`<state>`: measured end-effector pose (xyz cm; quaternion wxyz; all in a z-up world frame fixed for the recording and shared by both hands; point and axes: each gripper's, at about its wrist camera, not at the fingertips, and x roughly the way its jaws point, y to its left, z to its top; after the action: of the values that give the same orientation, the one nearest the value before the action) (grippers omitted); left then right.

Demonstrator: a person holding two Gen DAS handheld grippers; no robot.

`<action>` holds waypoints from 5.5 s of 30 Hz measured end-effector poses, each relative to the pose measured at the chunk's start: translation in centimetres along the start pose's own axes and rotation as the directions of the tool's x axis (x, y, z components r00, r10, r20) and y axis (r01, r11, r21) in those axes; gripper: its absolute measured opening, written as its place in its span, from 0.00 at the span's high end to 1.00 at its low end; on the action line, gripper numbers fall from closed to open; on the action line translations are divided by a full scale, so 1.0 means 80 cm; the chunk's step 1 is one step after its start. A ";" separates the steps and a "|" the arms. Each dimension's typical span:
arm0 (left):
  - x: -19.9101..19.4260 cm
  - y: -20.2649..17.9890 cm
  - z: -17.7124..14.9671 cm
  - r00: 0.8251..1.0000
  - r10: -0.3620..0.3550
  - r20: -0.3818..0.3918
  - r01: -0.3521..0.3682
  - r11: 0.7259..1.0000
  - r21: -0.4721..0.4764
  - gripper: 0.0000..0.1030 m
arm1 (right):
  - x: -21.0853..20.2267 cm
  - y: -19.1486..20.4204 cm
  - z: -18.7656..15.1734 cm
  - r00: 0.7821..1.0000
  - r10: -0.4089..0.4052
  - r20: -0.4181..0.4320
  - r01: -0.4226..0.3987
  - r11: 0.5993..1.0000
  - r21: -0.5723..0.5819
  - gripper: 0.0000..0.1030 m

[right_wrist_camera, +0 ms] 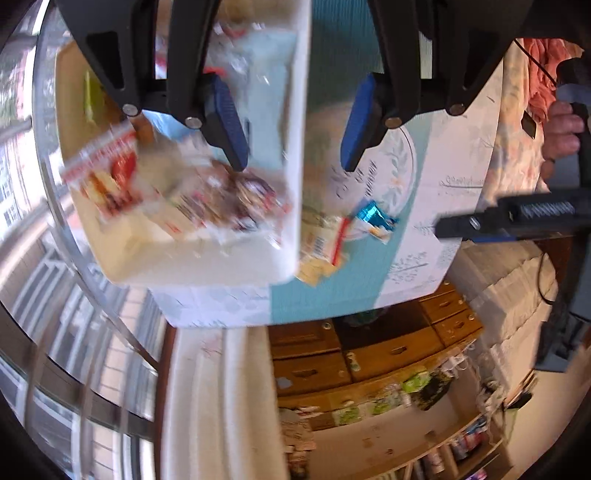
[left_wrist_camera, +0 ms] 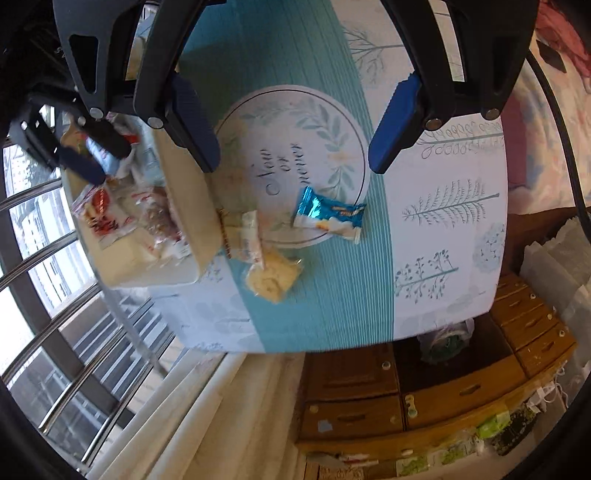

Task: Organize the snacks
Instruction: 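Move both open tools back over the remaining snacks, then grasp the blue-and-white candy with the left tool while the right tool grasps the white-and-red bag, then carry both held snacks over the white tray and open both tools, then move the left tool to the clear rice-cake bag and grasp it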

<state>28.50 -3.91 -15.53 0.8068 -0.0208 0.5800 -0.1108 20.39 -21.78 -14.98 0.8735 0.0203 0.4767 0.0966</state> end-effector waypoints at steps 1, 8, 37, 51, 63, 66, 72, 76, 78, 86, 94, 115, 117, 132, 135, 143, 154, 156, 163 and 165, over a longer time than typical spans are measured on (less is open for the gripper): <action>0.009 0.007 0.004 1.000 0.000 -0.023 0.000 1.000 0.000 0.21 | 0.009 0.008 0.009 1.000 -0.007 -0.002 0.007 0.999 -0.033 0.48; 0.070 0.035 0.025 0.992 0.037 -0.118 -0.035 0.999 0.022 0.21 | 0.067 0.046 0.041 0.998 -0.036 -0.058 0.021 0.970 -0.241 0.37; 0.219 0.042 0.056 0.977 0.099 -0.190 -0.080 0.991 0.106 0.21 | 0.215 0.111 0.038 0.944 -0.318 -0.089 0.068 0.453 -0.889 0.37; 0.209 0.045 0.046 0.990 0.114 -0.077 -0.109 0.991 0.072 0.56 | 0.224 0.110 0.045 0.933 -0.358 0.016 0.203 0.491 -0.847 0.78; 0.179 0.070 0.016 0.995 0.049 -0.085 -0.051 0.998 -0.022 0.80 | 0.192 0.102 0.062 0.929 -0.362 -0.073 0.239 0.740 -0.628 0.96; 0.162 0.074 0.003 0.998 0.032 -0.055 -0.035 0.998 -0.053 0.80 | 0.178 0.097 0.062 0.946 -0.291 -0.144 0.176 0.833 -0.525 0.97; 0.127 0.088 -0.024 1.000 -0.030 0.007 0.031 0.992 -0.124 0.80 | 0.145 0.094 0.043 0.960 -0.150 -0.237 0.052 0.925 -0.377 0.97; 0.092 0.096 -0.040 0.994 -0.067 0.083 0.079 0.984 -0.162 0.81 | 0.114 0.081 0.038 0.962 -0.013 -0.272 -0.054 0.970 -0.238 0.97; 0.078 0.092 -0.039 0.992 -0.063 0.108 0.081 0.981 -0.174 0.81 | 0.096 0.074 0.036 0.962 0.032 -0.271 -0.085 0.978 -0.188 0.97; 0.002 0.051 -0.052 0.971 -0.104 0.217 0.142 0.976 -0.167 0.81 | 0.017 0.029 0.029 0.972 0.119 -0.202 -0.134 0.989 -0.061 0.97; -0.049 -0.037 -0.055 0.953 -0.171 0.251 0.190 0.980 -0.055 0.81 | -0.046 -0.018 0.011 0.985 0.127 -0.117 -0.128 0.992 0.005 0.96; -0.056 -0.177 -0.067 0.977 -0.065 0.205 0.059 0.998 0.037 0.24 | -0.083 -0.112 -0.050 0.993 0.079 -0.082 -0.071 0.992 0.101 0.50; -0.052 -0.165 -0.056 0.980 -0.039 0.195 0.038 0.999 0.006 0.24 | -0.082 -0.112 -0.052 0.993 0.085 -0.080 -0.076 0.992 0.101 0.50; 0.056 -0.057 0.070 0.999 -0.008 -0.031 0.000 0.965 -0.262 0.24 | -0.037 -0.100 -0.060 0.996 0.063 -0.069 -0.050 0.982 0.184 0.40; 0.090 -0.039 0.089 0.998 -0.025 -0.065 0.004 0.953 -0.304 0.24 | -0.026 -0.091 -0.062 0.997 0.042 -0.062 -0.030 0.982 0.187 0.40; 0.182 -0.010 0.128 0.983 -0.043 -0.178 -0.027 0.927 -0.375 0.24 | 0.004 -0.069 -0.073 0.996 0.030 -0.081 -0.017 0.988 0.156 0.39; 0.250 -0.005 0.144 0.973 -0.042 -0.226 -0.052 0.917 -0.395 0.18 | 0.007 -0.080 -0.076 0.999 -0.014 -0.047 0.022 0.983 0.182 0.37; 0.254 -0.008 0.149 0.975 -0.035 -0.221 -0.056 0.920 -0.389 0.14 | 0.006 -0.082 -0.077 0.999 -0.020 -0.045 0.028 0.982 0.185 0.37; 0.265 -0.013 0.160 0.978 -0.054 -0.199 -0.034 0.910 -0.413 0.13 | -0.001 -0.088 -0.082 0.998 -0.037 -0.055 0.047 0.980 0.194 0.37; 0.266 -0.014 0.158 0.980 -0.069 -0.189 -0.021 0.900 -0.435 0.16 | -0.004 -0.090 -0.084 0.998 -0.042 -0.054 0.052 0.980 0.194 0.37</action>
<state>46.70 -10.54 -31.06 0.7180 -0.1961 0.6677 0.0098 15.69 -29.28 -19.33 0.8574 0.0920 0.5056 0.0292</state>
